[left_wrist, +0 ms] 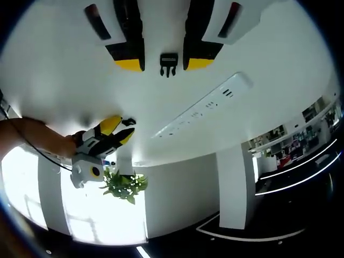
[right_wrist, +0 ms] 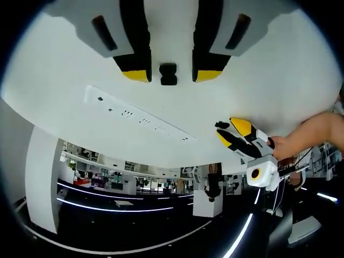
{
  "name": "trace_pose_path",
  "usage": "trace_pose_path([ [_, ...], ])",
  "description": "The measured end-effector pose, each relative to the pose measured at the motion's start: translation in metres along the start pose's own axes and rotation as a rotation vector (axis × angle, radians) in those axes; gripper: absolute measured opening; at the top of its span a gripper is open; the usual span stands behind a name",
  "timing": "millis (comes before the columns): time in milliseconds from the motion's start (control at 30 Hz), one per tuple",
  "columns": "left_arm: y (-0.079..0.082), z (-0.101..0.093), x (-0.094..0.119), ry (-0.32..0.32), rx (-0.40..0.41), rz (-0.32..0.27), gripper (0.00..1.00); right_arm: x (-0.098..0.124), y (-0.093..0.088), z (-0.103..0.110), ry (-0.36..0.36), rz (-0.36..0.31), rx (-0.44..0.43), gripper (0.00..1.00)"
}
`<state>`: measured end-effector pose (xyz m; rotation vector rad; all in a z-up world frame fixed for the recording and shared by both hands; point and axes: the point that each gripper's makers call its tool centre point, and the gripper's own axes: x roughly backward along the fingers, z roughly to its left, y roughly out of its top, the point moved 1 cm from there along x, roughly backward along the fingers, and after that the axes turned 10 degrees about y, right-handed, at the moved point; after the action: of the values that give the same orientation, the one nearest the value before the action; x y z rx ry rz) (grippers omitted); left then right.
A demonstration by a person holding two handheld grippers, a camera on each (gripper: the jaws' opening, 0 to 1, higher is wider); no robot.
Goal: Snap the two parts of the plastic buckle together until the buckle closes and remains connected.
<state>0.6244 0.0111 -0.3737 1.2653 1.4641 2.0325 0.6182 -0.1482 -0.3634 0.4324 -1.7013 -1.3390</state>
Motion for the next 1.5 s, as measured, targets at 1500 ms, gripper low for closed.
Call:
trace_pose_path([
  [1500, -0.0013, 0.0005, -0.0010, 0.008, 0.043, -0.001, 0.14, -0.0030, -0.0047, -0.0037, -0.047, 0.013, -0.072, 0.23],
])
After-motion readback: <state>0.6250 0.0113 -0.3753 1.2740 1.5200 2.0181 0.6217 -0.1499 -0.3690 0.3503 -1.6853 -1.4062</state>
